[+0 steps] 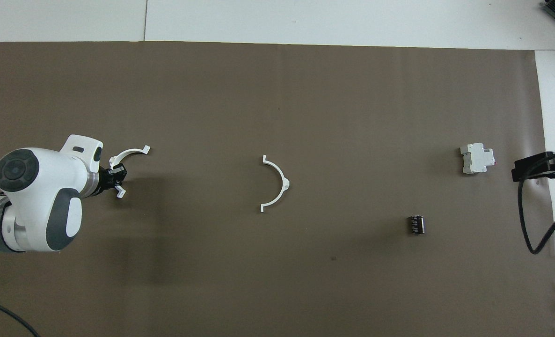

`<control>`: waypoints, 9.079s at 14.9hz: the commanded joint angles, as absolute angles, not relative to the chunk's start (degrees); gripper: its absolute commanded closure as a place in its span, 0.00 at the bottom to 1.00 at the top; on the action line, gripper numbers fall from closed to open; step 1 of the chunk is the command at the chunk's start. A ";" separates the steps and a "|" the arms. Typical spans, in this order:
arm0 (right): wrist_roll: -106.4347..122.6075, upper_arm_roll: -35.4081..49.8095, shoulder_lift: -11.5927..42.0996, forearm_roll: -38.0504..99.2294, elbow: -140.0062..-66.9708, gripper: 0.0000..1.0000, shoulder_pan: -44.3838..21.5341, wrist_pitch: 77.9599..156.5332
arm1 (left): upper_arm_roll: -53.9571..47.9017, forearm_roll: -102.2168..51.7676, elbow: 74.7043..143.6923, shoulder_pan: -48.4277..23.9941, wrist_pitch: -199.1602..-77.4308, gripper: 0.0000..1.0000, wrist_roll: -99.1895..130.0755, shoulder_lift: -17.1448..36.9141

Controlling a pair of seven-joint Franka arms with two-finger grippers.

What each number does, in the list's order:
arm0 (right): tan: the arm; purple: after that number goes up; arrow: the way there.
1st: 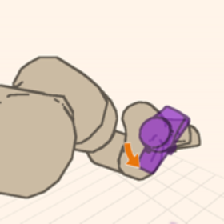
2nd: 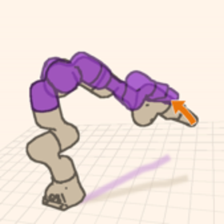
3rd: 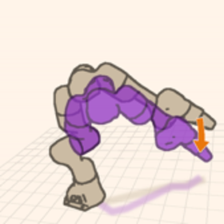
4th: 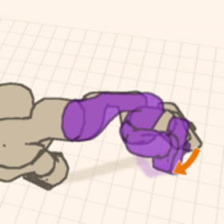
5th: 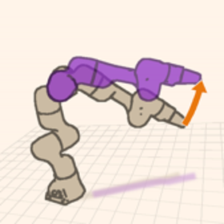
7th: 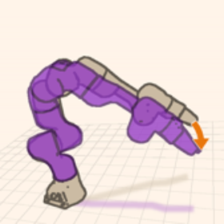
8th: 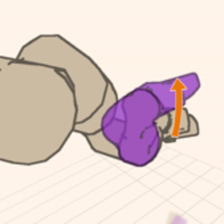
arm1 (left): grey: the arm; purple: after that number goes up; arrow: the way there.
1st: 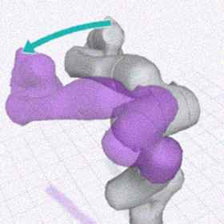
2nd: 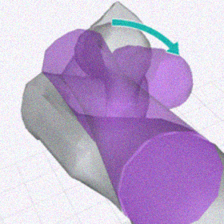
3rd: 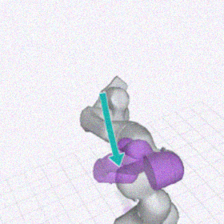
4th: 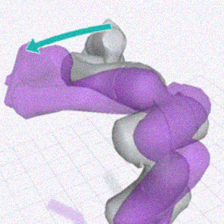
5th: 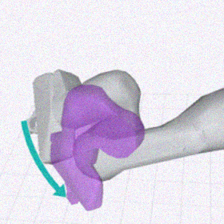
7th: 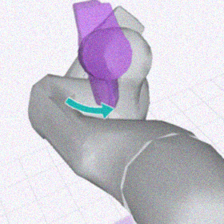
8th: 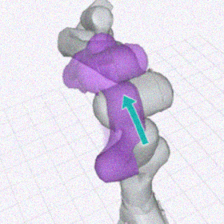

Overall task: Assemble drain pipe with both arms
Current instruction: 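Lift and carry the clamp half toward the centered half with the left gripper, then press the held clamp half onto the centered half with the left gripper, then open the left gripper and draw it back from the ring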

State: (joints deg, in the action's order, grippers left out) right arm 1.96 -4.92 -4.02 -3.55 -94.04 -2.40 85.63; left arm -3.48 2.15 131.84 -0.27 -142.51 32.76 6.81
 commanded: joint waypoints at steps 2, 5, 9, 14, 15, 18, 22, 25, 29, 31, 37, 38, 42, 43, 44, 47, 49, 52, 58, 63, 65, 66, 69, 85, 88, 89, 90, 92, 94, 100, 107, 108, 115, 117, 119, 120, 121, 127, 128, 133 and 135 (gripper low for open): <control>2.46 -5.27 -4.48 -3.08 -93.34 0.00 -0.88 83.85 | -2.99 1.41 125.18 -6.48 -135.21 1.00 40.93 7.12; 2.55 -5.27 -4.48 -2.90 -93.52 0.00 -0.70 84.20 | -2.90 1.93 117.71 -11.42 -125.00 1.00 48.23 7.12; 2.55 -5.27 -4.57 -2.90 -93.78 0.00 -0.79 84.20 | -3.16 1.76 114.61 -13.70 -124.37 1.00 53.08 7.21; 2.55 -5.27 -4.66 -2.90 -93.95 0.00 -0.70 84.20 | -3.34 1.85 117.50 -18.18 -131.19 1.00 61.94 7.12; 2.55 -5.27 -4.66 -2.81 -94.04 0.00 -0.70 84.20 | -3.34 1.76 119.95 -19.76 -133.48 1.00 63.27 6.77; 2.55 -5.27 -4.66 -2.81 -94.04 0.00 -0.70 84.20 | -3.25 1.76 122.70 -23.19 -136.31 1.00 69.66 7.20; 2.55 -5.27 -4.66 -2.81 -94.13 0.00 -0.88 84.20 | -3.16 1.76 122.70 -25.22 -136.58 1.00 77.95 8.60; 2.55 -5.27 -4.66 -2.90 -94.13 0.00 -0.79 84.20 | -2.90 2.20 121.56 -28.56 -136.76 1.00 79.09 12.65; 2.46 -5.27 -4.92 -2.90 -94.48 0.00 -0.88 84.29 | -2.99 2.29 117.52 -29.27 -138.16 1.00 84.01 14.85; 2.46 -5.27 -4.92 -2.81 -94.48 0.00 -0.88 84.29 | -2.99 2.29 117.42 -29.35 -139.38 1.00 85.69 15.03; 2.55 -5.27 -4.92 -2.90 -94.48 0.00 -0.62 84.64 | -2.90 2.29 117.95 -32.77 -139.40 1.00 86.57 16.79; 2.55 -5.27 -4.92 -2.90 -94.48 0.00 -0.53 84.73 | -2.81 2.37 118.38 -33.48 -138.87 1.00 86.57 16.79; 2.63 -5.27 -4.92 -2.90 -94.48 0.00 -0.70 84.73 | -2.81 2.72 118.83 -34.19 -138.17 1.00 87.45 16.70; 2.64 -5.27 -4.83 -2.90 -94.48 0.00 -0.62 84.73 | -2.81 2.72 118.92 -34.19 -137.90 1.00 87.45 16.70; 2.64 -5.27 -4.83 -2.90 -94.48 0.00 -0.62 84.73 | -2.81 2.72 118.92 -34.19 -137.55 1.00 87.45 16.61; 2.72 -5.27 -4.83 -2.90 -94.48 0.00 -0.62 84.73 | -2.81 2.90 119.00 -34.19 -137.37 1.00 87.45 16.61; 2.64 -5.27 -4.83 -2.90 -94.48 0.00 -0.62 84.81 | -2.81 3.16 119.18 -34.19 -137.29 1.00 87.45 16.52; 2.72 -5.27 -4.83 -2.90 -94.48 0.00 -0.62 85.25 | -2.81 3.16 119.27 -34.71 -136.85 1.00 87.45 16.44; 2.72 -5.27 -4.83 -2.90 -94.39 0.00 -0.53 85.52 | -2.81 3.96 120.41 -35.59 -135.97 1.00 88.06 15.91; 2.72 -5.27 -4.75 -2.81 -94.39 0.00 -0.53 85.96 | -2.81 3.96 120.41 -35.95 -134.47 1.00 91.48 15.73; 2.72 -5.27 -4.75 -2.81 -94.39 0.00 -0.53 86.04 | -2.81 4.04 120.41 -35.95 -134.56 1.00 92.81 15.73; 2.64 -5.27 -4.83 -2.73 -94.39 0.00 -0.53 86.04 | -2.81 4.04 120.50 -35.86 -134.56 1.00 92.99 15.73; 2.72 -5.27 -4.75 -2.72 -94.48 0.00 -0.53 86.04 | -2.73 4.04 120.41 -35.86 -134.91 1.00 93.95 15.82; 2.55 -5.27 -4.66 -2.37 -94.48 0.00 -1.05 87.89 | -2.90 5.80 120.23 -36.39 -137.11 1.00 94.04 16.08; 2.55 -5.27 -4.66 -2.37 -94.48 0.00 -1.05 87.98 | -2.90 5.80 120.23 -36.47 -137.81 1.00 94.04 16.17; 2.55 -5.27 -4.66 -2.37 -94.48 0.00 -1.05 87.98 | -2.90 5.80 120.23 -36.47 -137.90 1.00 94.13 16.17; 2.55 -5.27 -4.66 -2.37 -94.48 0.00 -1.05 87.98 | -2.90 5.80 120.23 -36.47 -137.99 1.00 94.04 16.17; 2.55 -5.27 -4.66 -2.37 -94.48 0.00 -1.05 87.98 | -2.90 5.80 119.97 -36.47 -138.16 1.00 94.04 16.26; 2.55 -5.27 -4.66 -2.29 -94.48 0.00 -1.05 87.98 | -2.90 5.89 119.71 -36.47 -138.16 1.00 94.04 16.35; 2.55 -5.27 -4.57 -2.02 -94.31 0.00 -1.14 88.15 | -2.90 6.24 119.27 -36.83 -138.60 1.00 93.87 16.52; 2.55 -5.27 -4.48 -2.02 -94.22 0.00 -1.05 88.24 | -2.90 6.50 119.36 -36.91 -138.52 1.00 93.78 16.52; 2.55 -5.27 -4.48 -2.02 -94.22 0.00 -1.05 88.24 | -2.90 6.50 119.27 -36.91 -138.52 1.00 93.78 16.52; 2.64 -5.27 -4.48 -2.02 -94.31 0.00 -0.97 89.47 | -2.90 6.59 119.35 -36.65 -138.60 0.11 93.34 16.52; 2.64 -5.27 -4.48 -2.02 -94.39 0.00 -0.79 89.47 | -2.90 6.59 119.36 -36.74 -138.60 0.00 93.34 16.52; 2.64 -5.27 -4.48 -2.02 -94.39 0.00 -0.79 89.47 | -2.90 6.59 119.27 -36.74 -137.56 0.00 92.73 16.35; 2.55 -5.27 -4.48 -2.02 -94.39 0.00 -0.88 89.47 | -2.90 6.59 119.27 -36.65 -136.77 0.00 91.59 16.26; 2.64 -5.27 -4.57 -2.02 -94.39 0.00 -0.88 89.47 | -2.90 6.59 119.27 -36.48 -136.32 0.00 90.71 16.00; -3.40 -4.22 -4.04 0.07 -93.34 0.00 -1.32 87.90 | -2.72 6.59 118.30 -34.99 -131.23 0.00 87.47 12.49; -5.43 -4.22 -3.96 1.91 -92.90 0.00 -1.23 86.85 | -2.81 6.59 118.21 -33.85 -129.13 0.00 85.71 10.57; -3.87 -4.04 -3.96 0.71 -92.81 0.00 -1.41 87.10 | -2.73 6.50 115.24 -29.01 -115.69 0.00 69.30 3.52; -2.99 -3.87 -3.96 -1.83 -92.81 0.00 -2.89 87.27 | -2.81 6.50 113.48 -25.59 -110.24 0.00 59.46 1.86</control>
State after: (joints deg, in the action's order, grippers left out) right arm -3.85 -4.26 -4.04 0.09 -93.53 -2.02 88.01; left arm -2.41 5.68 114.86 -28.43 -115.34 67.57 3.54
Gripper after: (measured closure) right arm 0.000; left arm 0.000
